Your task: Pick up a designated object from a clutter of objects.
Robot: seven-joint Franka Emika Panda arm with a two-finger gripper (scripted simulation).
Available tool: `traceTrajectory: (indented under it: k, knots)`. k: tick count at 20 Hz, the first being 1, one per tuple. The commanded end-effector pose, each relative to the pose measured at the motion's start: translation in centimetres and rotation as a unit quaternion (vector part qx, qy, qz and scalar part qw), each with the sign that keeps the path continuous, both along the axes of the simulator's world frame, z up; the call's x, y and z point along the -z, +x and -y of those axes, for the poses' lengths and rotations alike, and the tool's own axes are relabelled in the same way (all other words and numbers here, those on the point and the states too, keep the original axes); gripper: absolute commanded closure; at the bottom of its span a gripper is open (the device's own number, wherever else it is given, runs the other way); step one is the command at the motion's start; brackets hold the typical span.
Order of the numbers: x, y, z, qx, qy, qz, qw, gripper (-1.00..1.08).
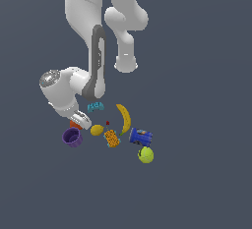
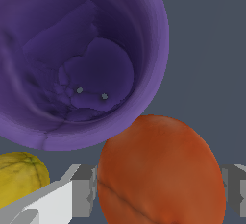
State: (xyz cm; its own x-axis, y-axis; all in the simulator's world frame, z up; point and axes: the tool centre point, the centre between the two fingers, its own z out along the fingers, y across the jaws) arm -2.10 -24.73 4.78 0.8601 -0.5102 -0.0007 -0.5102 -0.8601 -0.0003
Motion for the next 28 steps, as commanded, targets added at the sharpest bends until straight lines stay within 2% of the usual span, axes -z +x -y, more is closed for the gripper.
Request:
traceTrajectory:
  k: [1, 7, 13, 28]
  knots:
    - [-0.2, 0.0, -0.1, 0.000, 0.000, 0.000, 1.0000, 1.08]
    - [-2.0, 0.2, -1.2, 0.000, 0.000, 0.000, 1.0000, 1.08]
    - [-5.7, 0.5, -3.3, 0.000, 0.000, 0.000, 1.0000, 1.08]
    - [-21.1, 2.1, -12.1, 0.001, -0.002, 0.000, 1.0000, 1.08]
